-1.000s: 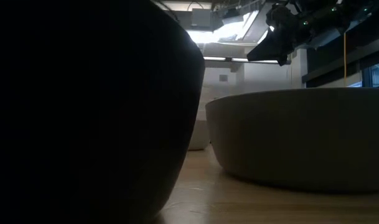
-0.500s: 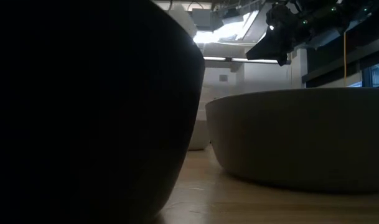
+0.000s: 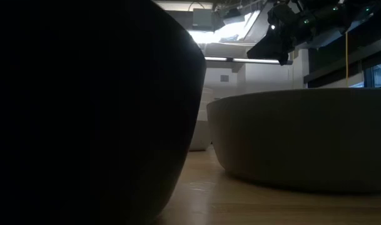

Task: Nest bowls inside each other
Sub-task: Stack the white bowl on the white bowl

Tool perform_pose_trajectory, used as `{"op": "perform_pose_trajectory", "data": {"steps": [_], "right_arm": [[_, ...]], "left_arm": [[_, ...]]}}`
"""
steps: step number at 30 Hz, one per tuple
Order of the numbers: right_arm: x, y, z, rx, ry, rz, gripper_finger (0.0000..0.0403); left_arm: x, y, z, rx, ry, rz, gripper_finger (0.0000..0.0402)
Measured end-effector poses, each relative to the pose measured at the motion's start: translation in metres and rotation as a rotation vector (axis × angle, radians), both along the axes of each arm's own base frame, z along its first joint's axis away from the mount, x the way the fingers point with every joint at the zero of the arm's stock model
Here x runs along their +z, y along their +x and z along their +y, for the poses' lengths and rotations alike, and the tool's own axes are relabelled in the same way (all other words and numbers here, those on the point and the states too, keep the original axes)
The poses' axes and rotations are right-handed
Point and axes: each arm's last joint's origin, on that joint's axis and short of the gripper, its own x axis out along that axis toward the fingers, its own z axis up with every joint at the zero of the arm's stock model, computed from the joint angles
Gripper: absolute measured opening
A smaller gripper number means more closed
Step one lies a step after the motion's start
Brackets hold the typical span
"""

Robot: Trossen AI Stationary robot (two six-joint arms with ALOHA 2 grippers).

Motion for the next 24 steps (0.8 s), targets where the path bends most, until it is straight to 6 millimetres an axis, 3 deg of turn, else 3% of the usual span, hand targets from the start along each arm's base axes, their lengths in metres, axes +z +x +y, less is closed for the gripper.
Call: {"op": "perform_pose_trajectory", "data": {"steps": [9, 16, 24], "right_arm": [[0.0, 0.0, 0.0, 0.0, 0.0, 0.0, 0.0058], [0.0, 0.0, 0.0, 0.0, -0.002, 0.002, 0.0058], [0.0, 0.0, 0.0, 0.001, -0.003, 0.003, 0.0058]], "left_arm": [[-0.033, 0.002, -0.003, -0.023, -0.141, 0.22, 0.0], [-0.033, -0.004, -0.006, -0.024, -0.167, 0.266, 0.0002], [-0.032, -0.002, -0.006, -0.052, -0.155, 0.242, 0.0035]]}}
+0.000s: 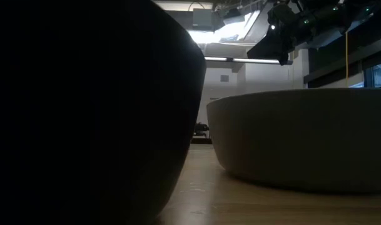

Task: Nest bowls inside each other
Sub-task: Stack the white bowl on the white bowl

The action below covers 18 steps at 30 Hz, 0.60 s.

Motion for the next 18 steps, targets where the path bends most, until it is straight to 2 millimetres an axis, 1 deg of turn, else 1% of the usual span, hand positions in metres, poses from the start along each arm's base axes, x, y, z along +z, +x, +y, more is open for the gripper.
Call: {"op": "perform_pose_trajectory", "data": {"steps": [5, 10, 14, 18], "right_arm": [[0.0, 0.0, 0.0, 0.0, -0.001, 0.0, 0.0058], [0.0, 0.0, 0.0, 0.001, -0.002, 0.001, 0.0058], [0.0, 0.0, 0.0, 0.001, -0.003, 0.001, 0.0058], [0.0, 0.0, 0.0, 0.001, -0.003, 0.002, 0.0058]], "left_arm": [[0.001, 0.002, 0.001, -0.014, 0.017, -0.021, 0.0065], [0.004, 0.004, 0.002, -0.043, 0.04, -0.069, 0.0105], [0.016, 0.003, 0.003, -0.104, 0.038, -0.184, 0.0132], [0.032, -0.003, 0.005, -0.09, 0.088, -0.267, 0.014]]}}
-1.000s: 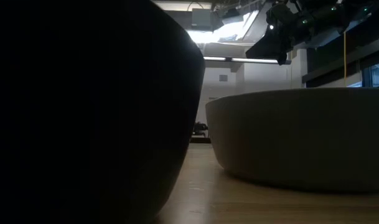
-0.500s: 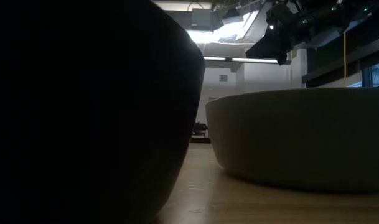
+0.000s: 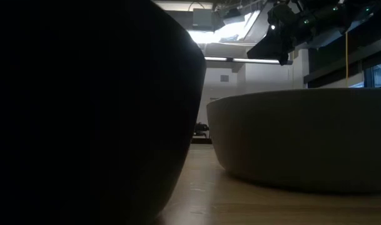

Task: Nest bowls inside each other
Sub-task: Stack the white bowl on the white bowl, then stack the gray bowl on the white bowl

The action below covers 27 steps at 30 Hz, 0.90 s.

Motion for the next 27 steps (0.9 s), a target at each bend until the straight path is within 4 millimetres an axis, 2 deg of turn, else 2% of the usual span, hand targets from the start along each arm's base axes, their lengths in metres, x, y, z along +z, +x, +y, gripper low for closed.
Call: {"op": "perform_pose_trajectory", "data": {"steps": [7, 16, 19, 23, 27], "right_arm": [[0.0, 0.0, 0.0, -0.001, 0.001, 0.0, 0.0058], [0.001, 0.0, 0.0, 0.005, 0.003, -0.007, 0.0058], [0.004, 0.002, 0.001, 0.04, 0.033, -0.051, 0.0058], [0.009, 0.004, 0.003, 0.075, 0.156, -0.142, 0.0058], [0.013, 0.005, 0.008, 0.227, 0.18, -0.175, 0.0058]], "left_arm": [[0.03, -0.022, 0.001, 0.089, 0.211, -0.053, 0.0141], [0.071, -0.036, -0.021, 0.047, 0.303, -0.297, 0.0141], [0.078, -0.037, -0.03, 0.018, 0.319, -0.345, 0.0141], [0.083, -0.037, -0.042, -0.032, 0.327, -0.379, 0.0141], [0.085, -0.035, -0.054, -0.078, 0.321, -0.395, 0.0141]]}}
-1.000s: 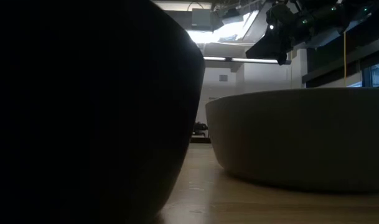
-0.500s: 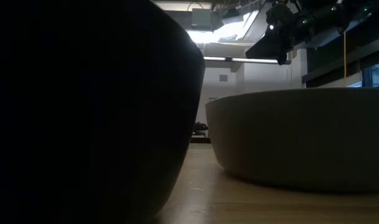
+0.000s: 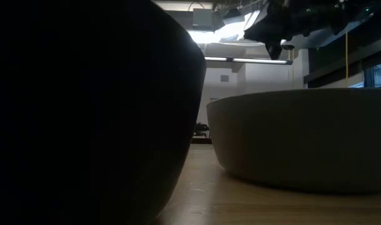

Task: Nest bowls inside each other
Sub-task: Stack the gray bowl on the white bowl

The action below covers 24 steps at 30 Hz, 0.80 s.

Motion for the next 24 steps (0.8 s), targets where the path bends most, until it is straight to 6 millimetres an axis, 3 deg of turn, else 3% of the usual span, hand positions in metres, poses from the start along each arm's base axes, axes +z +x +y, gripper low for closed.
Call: {"op": "perform_pose_trajectory", "data": {"steps": [6, 14, 18, 24], "right_arm": [[-0.001, 0.005, 0.022, 0.167, -0.101, -0.003, 0.0058], [-0.004, 0.007, 0.045, 0.201, -0.136, 0.119, 0.0058], [0.005, 0.011, 0.06, 0.185, -0.117, 0.171, 0.0058], [0.032, 0.023, 0.069, 0.16, -0.018, 0.093, 0.0058]], "left_arm": [[-0.001, 0.004, -0.014, -0.03, 0.018, 0.011, 0.0141], [-0.005, 0.005, -0.025, -0.01, 0.036, 0.062, 0.0141], [-0.006, 0.005, -0.03, -0.022, 0.024, 0.082, 0.0141], [-0.01, 0.005, -0.037, -0.044, 0.019, 0.12, 0.0141]]}}
